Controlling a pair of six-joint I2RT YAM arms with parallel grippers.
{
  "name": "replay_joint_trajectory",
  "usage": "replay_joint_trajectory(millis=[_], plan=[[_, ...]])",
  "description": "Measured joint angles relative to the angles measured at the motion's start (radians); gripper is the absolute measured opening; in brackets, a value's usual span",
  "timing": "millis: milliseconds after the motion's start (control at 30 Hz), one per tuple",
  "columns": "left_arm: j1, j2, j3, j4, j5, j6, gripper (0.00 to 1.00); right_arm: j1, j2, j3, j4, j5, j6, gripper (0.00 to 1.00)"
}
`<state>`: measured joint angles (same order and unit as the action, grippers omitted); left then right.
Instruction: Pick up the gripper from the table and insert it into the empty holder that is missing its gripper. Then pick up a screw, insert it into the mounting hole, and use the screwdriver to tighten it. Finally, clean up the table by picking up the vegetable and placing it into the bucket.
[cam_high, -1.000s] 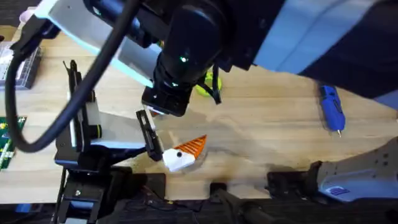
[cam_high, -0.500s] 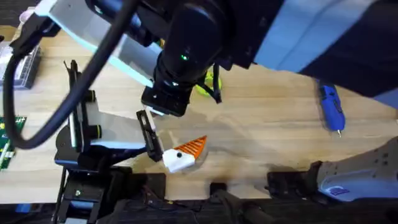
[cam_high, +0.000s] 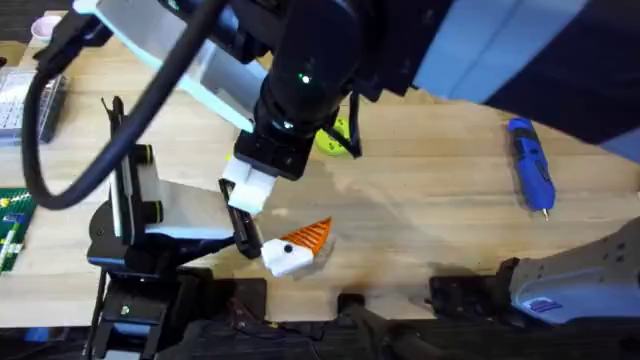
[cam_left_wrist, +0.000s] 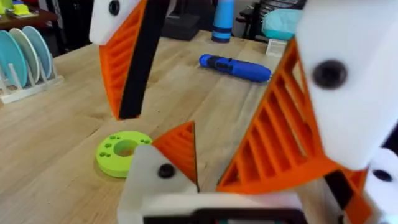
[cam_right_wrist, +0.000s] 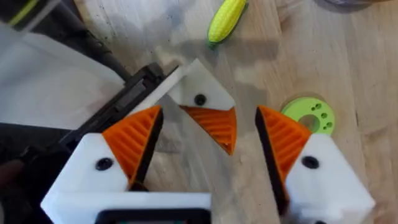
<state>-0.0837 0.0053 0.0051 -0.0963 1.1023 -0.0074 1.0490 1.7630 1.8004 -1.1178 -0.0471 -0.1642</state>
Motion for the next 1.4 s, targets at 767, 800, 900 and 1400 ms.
replay_joint_trajectory(millis=[767, 800, 900, 1400], plan=[[0.000, 0.000, 0.000, 0.003, 0.001, 0.003, 0.458, -0.504, -0.177, 0.056, -0.183, 0.077, 0.204, 0.959], [0.000, 0.000, 0.000, 0.002, 0.001, 0.004, 0.311, -0.535, -0.177, 0.056, -0.198, 0.078, 0.210, 0.959], [0.000, 0.000, 0.000, 0.003, 0.001, 0.009, 0.016, -0.620, -0.176, 0.056, -0.237, 0.081, 0.226, 0.959], [0.000, 0.000, 0.000, 0.003, 0.001, 0.010, 0.013, -0.959, -0.305, -0.226, -0.201, 0.084, 0.269, 0.961]])
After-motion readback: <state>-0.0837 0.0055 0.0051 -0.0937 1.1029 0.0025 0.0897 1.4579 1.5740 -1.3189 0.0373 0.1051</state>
